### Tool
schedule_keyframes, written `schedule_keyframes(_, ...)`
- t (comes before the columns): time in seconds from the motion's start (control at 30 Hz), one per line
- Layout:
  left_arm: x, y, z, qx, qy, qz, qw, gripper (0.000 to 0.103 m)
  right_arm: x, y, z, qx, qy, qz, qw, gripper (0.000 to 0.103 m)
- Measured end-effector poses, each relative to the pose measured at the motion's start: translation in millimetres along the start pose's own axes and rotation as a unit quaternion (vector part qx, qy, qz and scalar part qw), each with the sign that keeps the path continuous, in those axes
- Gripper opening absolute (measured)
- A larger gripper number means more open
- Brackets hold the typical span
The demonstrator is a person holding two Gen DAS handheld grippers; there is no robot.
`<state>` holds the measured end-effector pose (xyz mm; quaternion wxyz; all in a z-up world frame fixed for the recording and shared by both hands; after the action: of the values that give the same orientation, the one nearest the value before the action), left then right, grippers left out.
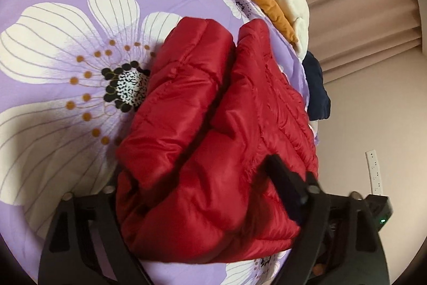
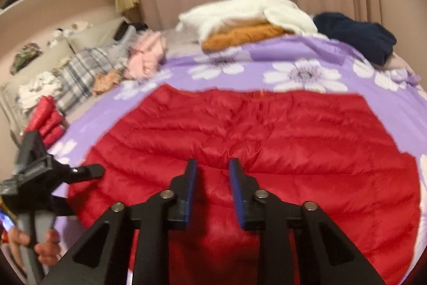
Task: Fold large clothes
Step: 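Grasp the folded jacket with the left tool while the right tool pinches its edge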
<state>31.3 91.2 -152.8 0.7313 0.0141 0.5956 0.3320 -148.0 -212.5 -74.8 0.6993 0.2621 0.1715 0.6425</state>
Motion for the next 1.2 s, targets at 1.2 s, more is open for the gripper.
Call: schedule_keyframes(1.2,-203,-65,-67,0.076,-0.384,0.007,0.9202,0.048,-66,-35,2,0.086,-0.189,0.169,0.964,0.013)
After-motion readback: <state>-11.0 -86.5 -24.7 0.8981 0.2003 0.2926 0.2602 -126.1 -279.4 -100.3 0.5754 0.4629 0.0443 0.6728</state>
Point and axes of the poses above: each gripper's, at about its wrist camera, not at the fingertips, and y roughly against the way its jaws point, x to its left, z to its top, the point moved 3 cm from there along -y, roughly the way its jaws point, and after that the axes turned 13 degrees about -z, right-handed, at the moved point
